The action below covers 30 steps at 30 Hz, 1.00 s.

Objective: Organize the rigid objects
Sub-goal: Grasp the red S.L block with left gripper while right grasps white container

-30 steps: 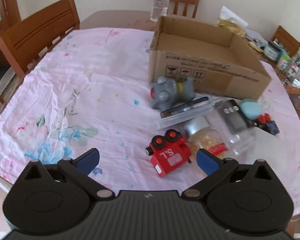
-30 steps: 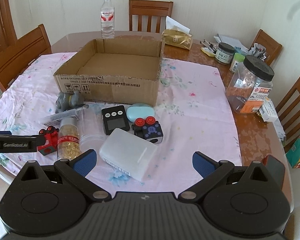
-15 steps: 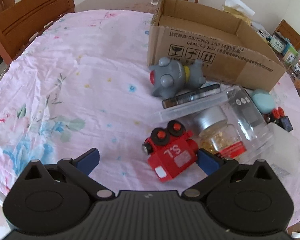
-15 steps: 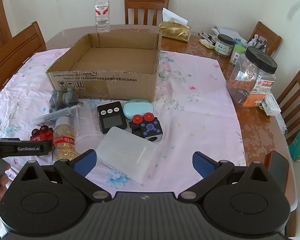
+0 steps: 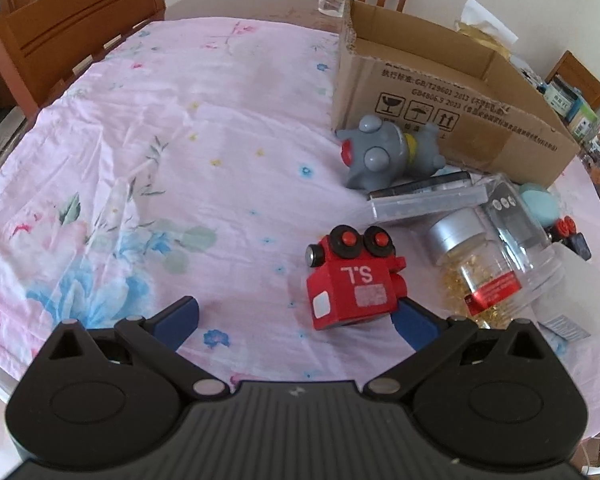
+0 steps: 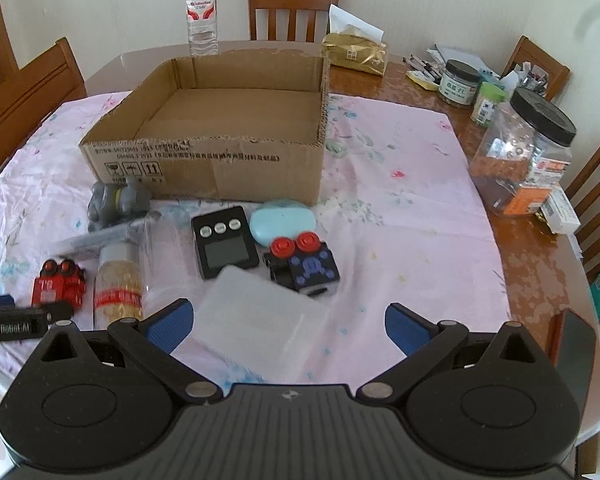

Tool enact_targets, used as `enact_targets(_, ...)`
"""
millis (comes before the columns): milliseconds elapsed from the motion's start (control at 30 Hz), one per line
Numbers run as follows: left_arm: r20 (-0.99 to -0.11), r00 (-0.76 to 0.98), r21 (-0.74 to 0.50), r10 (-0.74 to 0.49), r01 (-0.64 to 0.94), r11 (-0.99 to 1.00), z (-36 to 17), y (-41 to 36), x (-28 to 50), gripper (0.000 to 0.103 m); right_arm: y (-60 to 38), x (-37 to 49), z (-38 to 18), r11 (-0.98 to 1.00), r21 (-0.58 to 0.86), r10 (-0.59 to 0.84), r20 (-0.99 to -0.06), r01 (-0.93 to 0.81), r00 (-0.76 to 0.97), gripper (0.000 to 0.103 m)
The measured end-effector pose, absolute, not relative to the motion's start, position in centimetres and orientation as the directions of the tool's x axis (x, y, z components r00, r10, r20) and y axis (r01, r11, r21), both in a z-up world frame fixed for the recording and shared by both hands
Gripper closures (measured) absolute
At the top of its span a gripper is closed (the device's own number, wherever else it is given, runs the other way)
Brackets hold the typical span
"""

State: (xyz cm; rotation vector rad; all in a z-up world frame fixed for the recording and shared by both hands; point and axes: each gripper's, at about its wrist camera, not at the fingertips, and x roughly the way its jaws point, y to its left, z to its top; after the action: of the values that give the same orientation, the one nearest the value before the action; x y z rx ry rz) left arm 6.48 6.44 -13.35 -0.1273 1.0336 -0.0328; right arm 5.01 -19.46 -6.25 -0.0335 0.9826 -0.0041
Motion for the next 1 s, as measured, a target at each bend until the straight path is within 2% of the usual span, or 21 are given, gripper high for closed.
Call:
enact_targets(400,-0.865,0.497,-0.058,-0.069,0.037,0.998,-13.5,5.1,7.1,0.000,-17.6,6.7,-9.9,0.998,-0.057,-0.046,-0.874,-0.009,0.483,0.000)
enact_targets(533,-0.871,0.490,-0.004,-0.033,0.060,0.998,-13.7,5.2,7.3,0.000,-19.5,5.5,-10.2,1.000,-0.021,-0.024,-0.881,0.013,0.473,0.000)
enact_targets(667,-0.870,0.492,-0.005,-0.037,0.066,0.998,-13.8,5.7,7.3,0.000,-21.4,4.4,-10.5,0.999,0.005,-0.015,-0.888,0.043,0.460,0.000)
enact_targets(1000,-0.857,0.514,-0.002,-0.023,0.041,0.999,-13.9,5.6,7.1,0.000,-21.4,3.5,-13.9,0.999,-0.026,-0.011,-0.907,-0.030,0.421,0.000)
